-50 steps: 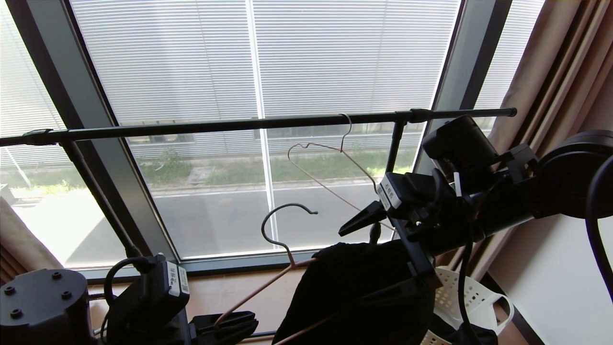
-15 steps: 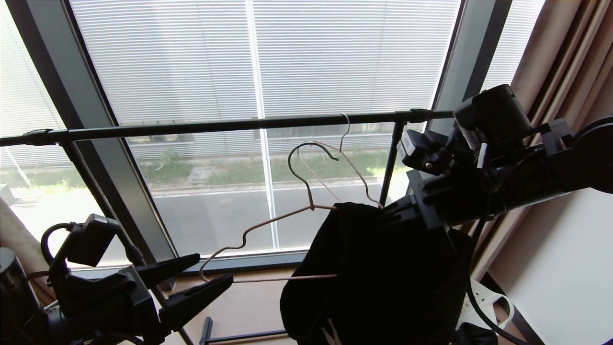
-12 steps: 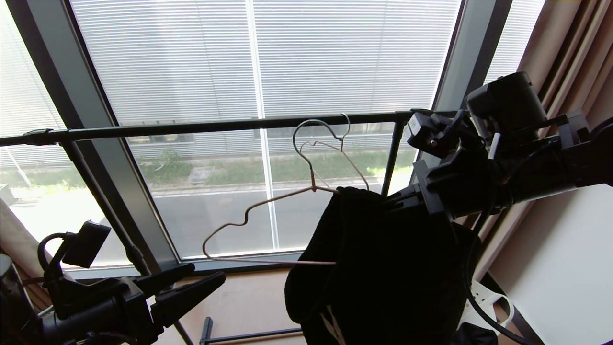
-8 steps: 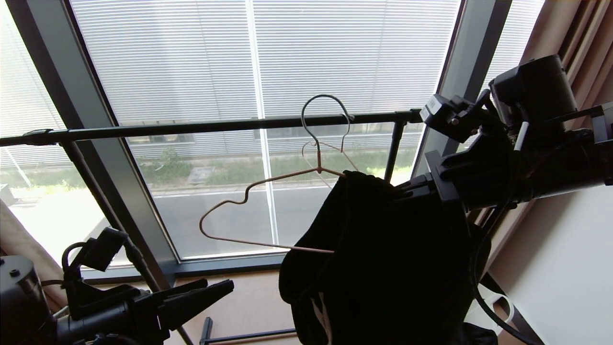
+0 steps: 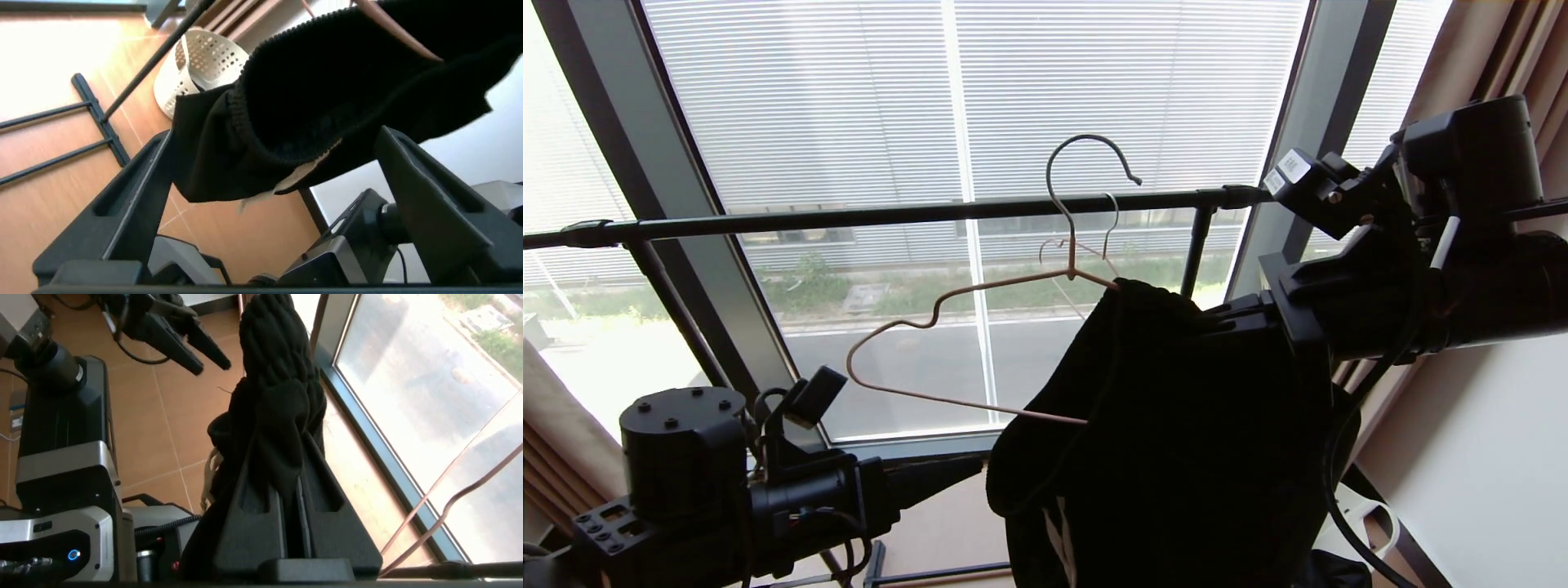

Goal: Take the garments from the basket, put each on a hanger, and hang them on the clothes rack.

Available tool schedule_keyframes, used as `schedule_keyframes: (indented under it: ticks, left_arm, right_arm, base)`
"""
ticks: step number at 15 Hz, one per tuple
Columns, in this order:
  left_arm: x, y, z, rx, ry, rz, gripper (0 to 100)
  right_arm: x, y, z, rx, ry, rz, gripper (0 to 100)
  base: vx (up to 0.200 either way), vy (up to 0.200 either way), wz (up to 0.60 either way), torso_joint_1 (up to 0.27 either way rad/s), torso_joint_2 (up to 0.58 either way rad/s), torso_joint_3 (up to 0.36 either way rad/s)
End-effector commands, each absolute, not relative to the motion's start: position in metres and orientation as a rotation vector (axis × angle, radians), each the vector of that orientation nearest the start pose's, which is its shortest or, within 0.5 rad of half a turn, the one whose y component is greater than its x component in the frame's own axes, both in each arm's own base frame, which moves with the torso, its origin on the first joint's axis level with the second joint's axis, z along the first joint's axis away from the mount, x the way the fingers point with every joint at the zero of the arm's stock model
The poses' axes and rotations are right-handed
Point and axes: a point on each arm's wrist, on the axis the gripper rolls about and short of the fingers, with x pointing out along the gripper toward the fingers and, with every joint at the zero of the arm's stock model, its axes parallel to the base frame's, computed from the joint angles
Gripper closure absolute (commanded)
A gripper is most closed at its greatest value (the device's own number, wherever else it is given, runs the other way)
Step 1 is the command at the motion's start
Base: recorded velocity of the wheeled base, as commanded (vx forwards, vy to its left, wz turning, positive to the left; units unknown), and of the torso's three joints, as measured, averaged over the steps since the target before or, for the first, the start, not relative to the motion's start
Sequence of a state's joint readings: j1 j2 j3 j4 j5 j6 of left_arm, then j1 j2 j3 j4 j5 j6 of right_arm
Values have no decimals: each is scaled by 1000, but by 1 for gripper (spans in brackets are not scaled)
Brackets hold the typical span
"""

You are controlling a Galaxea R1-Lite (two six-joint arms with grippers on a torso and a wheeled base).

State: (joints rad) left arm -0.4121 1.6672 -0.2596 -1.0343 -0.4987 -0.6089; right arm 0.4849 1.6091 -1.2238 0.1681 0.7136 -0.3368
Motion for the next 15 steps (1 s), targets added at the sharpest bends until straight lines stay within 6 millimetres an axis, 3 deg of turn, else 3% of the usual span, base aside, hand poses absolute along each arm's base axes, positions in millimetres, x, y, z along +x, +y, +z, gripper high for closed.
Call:
schedule_keyframes:
  ticks: [1,9,10,15]
  left_arm:
    - [211,-113,91,-562,699,-773,0]
    - [222,-126,69,-549,717,-786,0]
    - [221,-128,69,-546,719,-791,100]
    - [216,-126,74,-539,677,-751,100]
  right_arm:
    - [240,145,257,-220,365,1260,100]
    - [224,149,271,-214,322,1295,100]
    - [221,148,272,-215,316,1298,100]
    - [212,140,271,-187,341,1283,100]
  base:
    - [0,0,0,0,0,0]
    - [0,0,0,0,0,0]
    - [0,0,0,0,0,0]
    - [0,0,0,0,0,0]
